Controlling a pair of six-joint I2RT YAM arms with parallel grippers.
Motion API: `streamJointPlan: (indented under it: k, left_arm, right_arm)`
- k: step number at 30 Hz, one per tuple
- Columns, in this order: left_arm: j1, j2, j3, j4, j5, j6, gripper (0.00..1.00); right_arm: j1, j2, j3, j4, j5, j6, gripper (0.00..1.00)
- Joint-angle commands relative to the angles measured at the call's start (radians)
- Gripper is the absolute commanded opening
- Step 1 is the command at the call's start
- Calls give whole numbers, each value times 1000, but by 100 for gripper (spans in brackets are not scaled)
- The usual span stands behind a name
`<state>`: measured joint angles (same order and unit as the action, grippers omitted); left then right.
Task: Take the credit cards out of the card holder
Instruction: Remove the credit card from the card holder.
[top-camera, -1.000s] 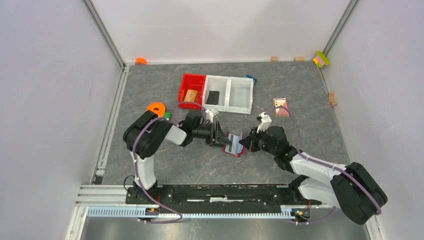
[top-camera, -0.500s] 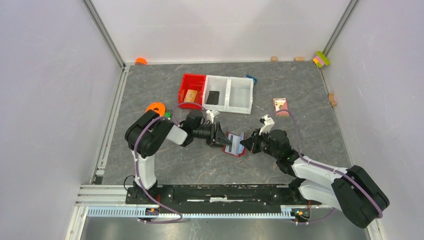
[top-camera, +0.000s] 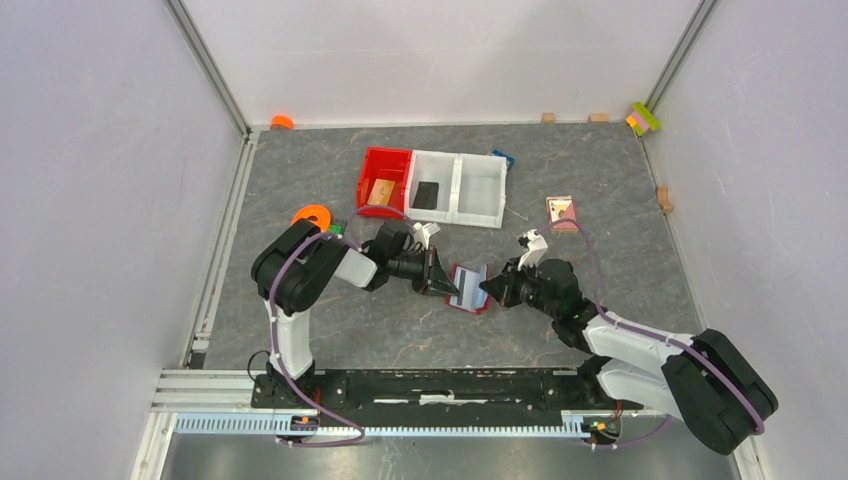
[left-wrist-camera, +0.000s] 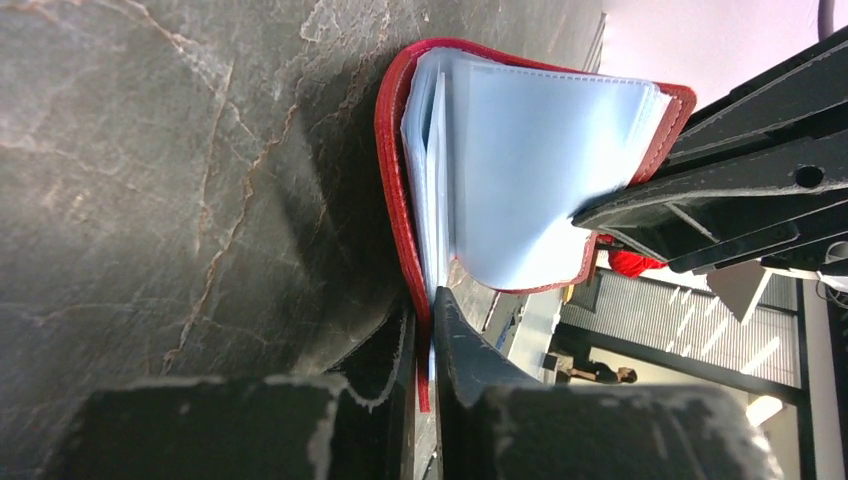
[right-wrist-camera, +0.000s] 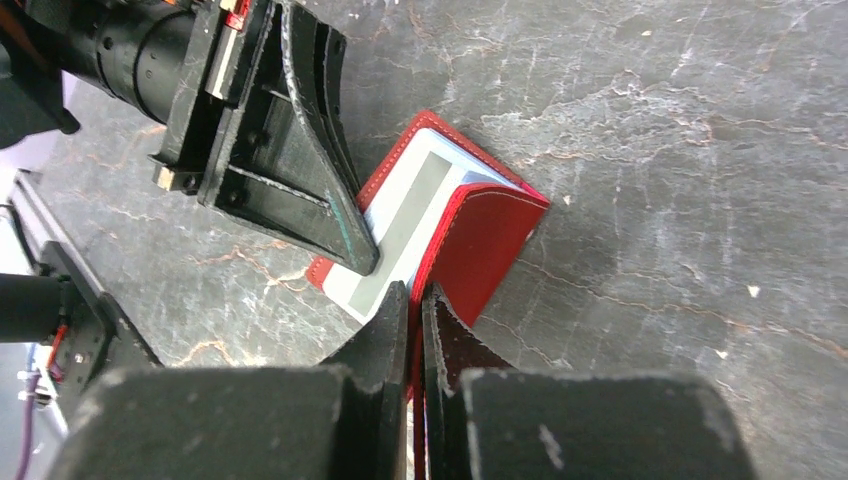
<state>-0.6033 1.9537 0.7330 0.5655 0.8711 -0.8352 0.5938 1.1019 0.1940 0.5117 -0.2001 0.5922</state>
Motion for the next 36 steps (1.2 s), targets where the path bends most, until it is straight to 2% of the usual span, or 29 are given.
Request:
streamJointPlan:
  k: [1, 7, 11, 13, 16, 19, 25, 30, 36]
  left_arm:
    - [1, -6, 22, -10, -22, 48, 4]
    - [22, -34, -5, 28, -26, 36, 2]
    - [24, -59, -24, 77, -15, 19, 2]
    - [25, -68, -32, 95, -9, 12, 2]
    - [25, -72, -36, 117, -2, 3, 2]
    - [25, -76, -40, 127, 1, -3, 2]
    - [24, -80, -49, 165, 9, -23, 2]
    - [25, -87, -60, 217, 22, -45, 2]
    - [24, -73, -89, 401, 69, -150, 2]
  right_arm:
    - [0, -50, 35, -158, 91, -93, 2]
    - [-2, -87, 108, -434, 315, -187, 19]
    - [-2, -47, 174, -594, 483, -178, 22]
    - [-2, -35, 204, -624, 493, -186, 26]
    - [-2, -76, 212, -615, 448, -208, 47]
    - [-2, -179, 181, -547, 360, -250, 59]
    - [-2, -293, 167, -440, 154, -267, 56]
    - [-2, -239, 181, -376, 23, -233, 50]
    - [-2, -165, 144, -279, -38, -179, 42]
